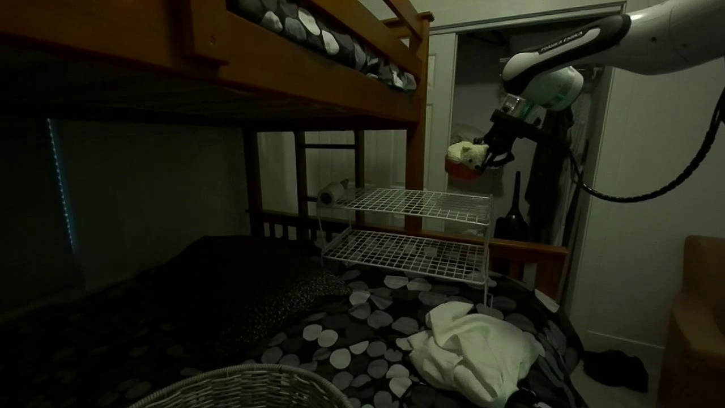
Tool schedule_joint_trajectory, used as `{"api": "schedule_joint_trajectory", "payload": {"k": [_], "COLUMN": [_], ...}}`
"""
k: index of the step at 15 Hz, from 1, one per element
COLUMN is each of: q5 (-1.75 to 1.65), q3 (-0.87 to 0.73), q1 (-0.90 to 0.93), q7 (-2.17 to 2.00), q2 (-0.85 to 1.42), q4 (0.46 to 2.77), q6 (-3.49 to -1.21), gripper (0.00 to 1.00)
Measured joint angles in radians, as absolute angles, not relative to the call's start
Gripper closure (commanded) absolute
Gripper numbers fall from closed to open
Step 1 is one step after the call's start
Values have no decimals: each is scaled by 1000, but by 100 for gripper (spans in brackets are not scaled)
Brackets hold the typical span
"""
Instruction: Put the red bowl and teddy bear on the top shelf of the rack
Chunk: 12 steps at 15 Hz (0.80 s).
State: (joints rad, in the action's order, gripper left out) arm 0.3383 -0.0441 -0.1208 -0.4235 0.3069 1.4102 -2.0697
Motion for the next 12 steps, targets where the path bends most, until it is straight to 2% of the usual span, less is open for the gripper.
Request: {"api": "schedule_joint_trajectory", "payload": {"k": [2, 9, 10, 11, 12], "q5": [323, 312, 304, 296, 287], "q3": [-46, -57, -61, -66, -70], "q1": [-101, -50, -45, -42, -39], "q7": [-464, -612, -628, -644, -661], "q2": [353, 481, 493, 501, 506], "q4": [1354, 1309, 1308, 1308, 1308], "q6": [-2060, -2248, -2256, -2257, -2257], "gripper": [99, 99, 71, 71, 64]}}
